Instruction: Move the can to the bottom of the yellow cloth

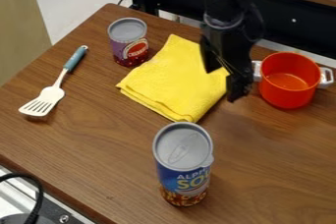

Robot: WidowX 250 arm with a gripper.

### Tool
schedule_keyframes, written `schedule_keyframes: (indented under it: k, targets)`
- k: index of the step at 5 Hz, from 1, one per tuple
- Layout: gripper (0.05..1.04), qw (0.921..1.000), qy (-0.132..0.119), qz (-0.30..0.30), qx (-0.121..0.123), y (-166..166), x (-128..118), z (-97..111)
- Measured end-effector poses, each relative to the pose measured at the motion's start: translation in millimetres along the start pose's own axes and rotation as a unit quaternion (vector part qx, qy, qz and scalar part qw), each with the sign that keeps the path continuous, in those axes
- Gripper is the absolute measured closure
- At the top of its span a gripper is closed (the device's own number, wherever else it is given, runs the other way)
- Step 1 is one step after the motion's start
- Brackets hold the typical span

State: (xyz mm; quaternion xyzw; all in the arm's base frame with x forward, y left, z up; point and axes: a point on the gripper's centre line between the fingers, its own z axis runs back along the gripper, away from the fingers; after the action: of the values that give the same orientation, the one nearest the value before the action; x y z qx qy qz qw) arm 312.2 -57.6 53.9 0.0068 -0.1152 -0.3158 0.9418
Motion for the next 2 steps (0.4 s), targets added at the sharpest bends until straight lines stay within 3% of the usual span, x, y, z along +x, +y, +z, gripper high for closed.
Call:
schedule_keyframes:
  k: [1, 2]
  targets:
    - [0.084, 0.994, 0.016, -0.105, -0.026, -31, -4, -7]
    - [0.084, 0.9771, 0.026, -0.207, -0.043, -58, -1, -7]
